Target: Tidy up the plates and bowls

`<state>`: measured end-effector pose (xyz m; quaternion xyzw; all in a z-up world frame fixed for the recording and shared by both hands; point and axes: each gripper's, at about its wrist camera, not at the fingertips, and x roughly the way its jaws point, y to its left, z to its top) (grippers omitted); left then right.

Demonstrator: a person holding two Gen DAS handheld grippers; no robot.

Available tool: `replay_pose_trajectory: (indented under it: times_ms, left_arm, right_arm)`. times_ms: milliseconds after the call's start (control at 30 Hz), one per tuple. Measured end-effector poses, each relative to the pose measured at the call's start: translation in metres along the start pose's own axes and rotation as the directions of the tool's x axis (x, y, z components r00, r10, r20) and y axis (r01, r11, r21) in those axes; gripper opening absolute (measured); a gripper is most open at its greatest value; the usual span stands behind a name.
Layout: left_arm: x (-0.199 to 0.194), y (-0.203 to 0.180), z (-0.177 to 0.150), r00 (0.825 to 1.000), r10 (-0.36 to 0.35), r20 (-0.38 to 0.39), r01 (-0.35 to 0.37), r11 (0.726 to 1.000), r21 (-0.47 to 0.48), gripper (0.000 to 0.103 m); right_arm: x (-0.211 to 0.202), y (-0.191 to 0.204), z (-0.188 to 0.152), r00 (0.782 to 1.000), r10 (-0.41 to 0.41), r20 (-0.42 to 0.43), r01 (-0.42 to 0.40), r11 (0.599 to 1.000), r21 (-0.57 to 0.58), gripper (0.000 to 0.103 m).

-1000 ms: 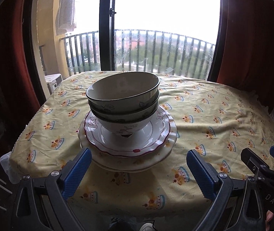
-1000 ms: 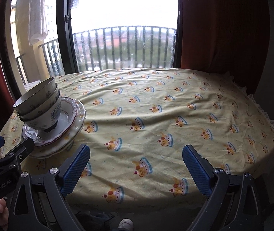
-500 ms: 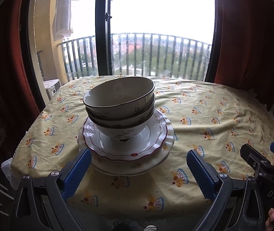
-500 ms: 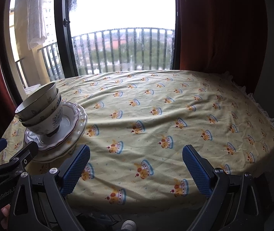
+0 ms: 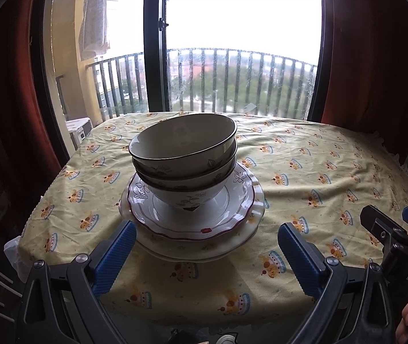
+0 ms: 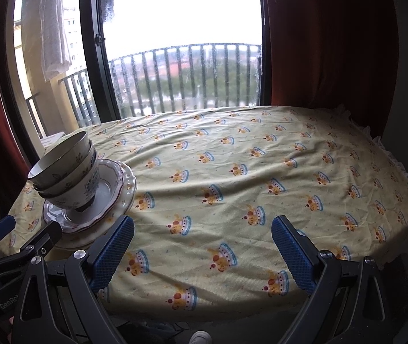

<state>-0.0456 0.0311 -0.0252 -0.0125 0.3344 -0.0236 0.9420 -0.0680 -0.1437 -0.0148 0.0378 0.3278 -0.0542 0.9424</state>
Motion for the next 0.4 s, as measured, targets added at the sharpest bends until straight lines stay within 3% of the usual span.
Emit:
replay_pose_trajectory:
  times_ms: [400]
  left_arm:
    - [0.002, -0.0066, 0.0013, 1.0, -0.021, -0.004, 0.022, 0.999, 0.023, 0.103]
  right_arm:
    - [0.0027, -0.0019, 0.0006, 1.0, -0.013, -0.01, 0.013, 1.0, 0.005, 0.098]
